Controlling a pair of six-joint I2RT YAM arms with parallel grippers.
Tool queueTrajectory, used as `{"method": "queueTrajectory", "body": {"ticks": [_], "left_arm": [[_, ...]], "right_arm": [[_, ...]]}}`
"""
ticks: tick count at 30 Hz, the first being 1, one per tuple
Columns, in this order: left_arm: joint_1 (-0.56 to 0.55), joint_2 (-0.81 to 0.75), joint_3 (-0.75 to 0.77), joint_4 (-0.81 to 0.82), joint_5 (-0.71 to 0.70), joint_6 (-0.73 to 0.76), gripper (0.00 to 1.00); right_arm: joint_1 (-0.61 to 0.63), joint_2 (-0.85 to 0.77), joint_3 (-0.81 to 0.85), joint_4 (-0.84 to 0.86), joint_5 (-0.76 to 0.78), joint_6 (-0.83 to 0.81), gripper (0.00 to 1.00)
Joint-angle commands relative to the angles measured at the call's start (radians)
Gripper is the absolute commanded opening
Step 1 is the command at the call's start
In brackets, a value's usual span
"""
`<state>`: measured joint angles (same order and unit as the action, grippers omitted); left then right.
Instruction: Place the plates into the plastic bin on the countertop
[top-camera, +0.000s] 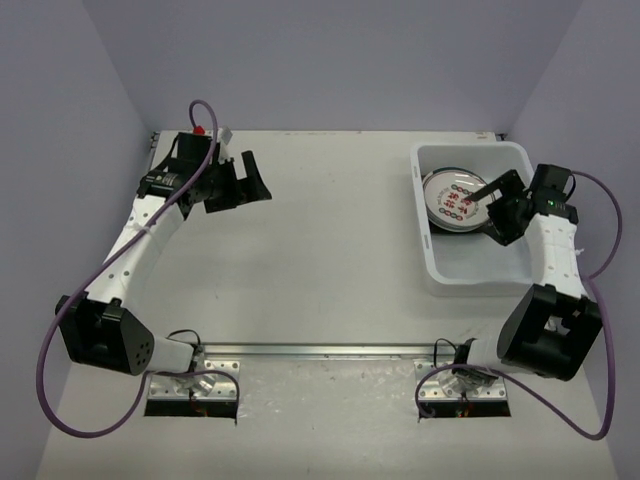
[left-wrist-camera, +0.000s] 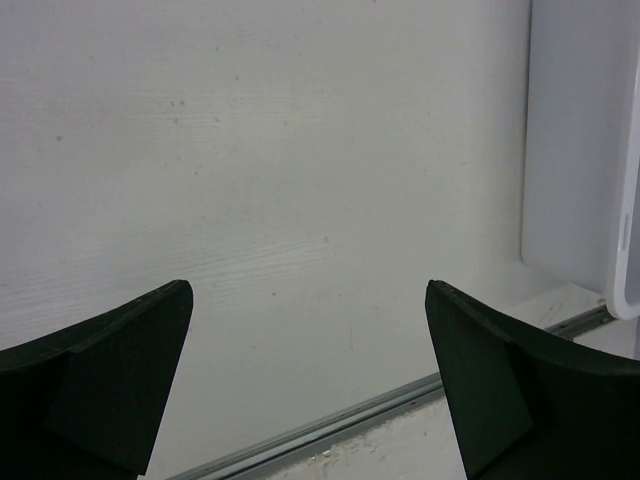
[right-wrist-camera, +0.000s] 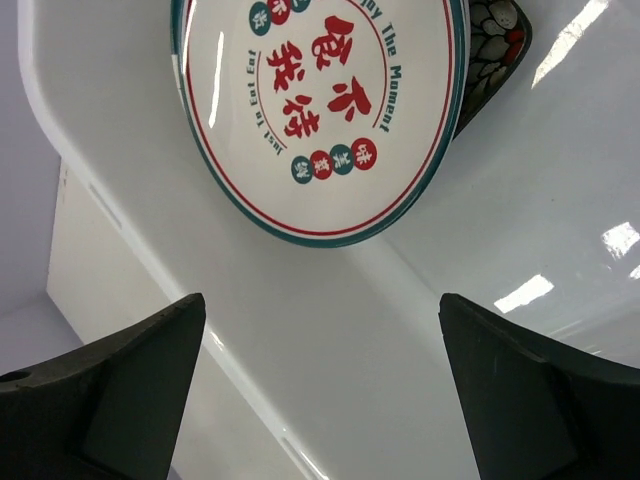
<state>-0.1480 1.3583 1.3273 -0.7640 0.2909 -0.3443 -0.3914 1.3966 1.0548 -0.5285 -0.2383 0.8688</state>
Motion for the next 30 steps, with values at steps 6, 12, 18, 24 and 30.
{"method": "queueTrajectory", "body": {"ticks": [6, 12, 18, 24, 30], "left_arm": [[0.005, 0.03, 0.124, 0.012, -0.106, -0.009, 1.0], [0.003, 0.059, 0.261, -0.039, -0.283, 0.005, 1.0], [-0.031, -0.042, 0.249, 0.078, -0.532, 0.071, 1.0], [-0.038, -0.145, 0.214, 0.164, -0.521, 0.138, 1.0], [-0.061, -0.258, 0.171, 0.162, -0.59, 0.184, 1.0]], "right_arm": [[0.08, -0.011, 0.237, -0.213, -0.065, -0.297, 0.99], [0.152, -0.044, 0.422, -0.399, 0.023, -0.434, 0.99], [0.21, -0.232, 0.473, -0.369, 0.055, -0.558, 0.99], [0.235, -0.324, 0.478, -0.383, 0.013, -0.594, 0.99], [0.279, -0.386, 0.533, -0.39, 0.108, -0.655, 0.99]]}}
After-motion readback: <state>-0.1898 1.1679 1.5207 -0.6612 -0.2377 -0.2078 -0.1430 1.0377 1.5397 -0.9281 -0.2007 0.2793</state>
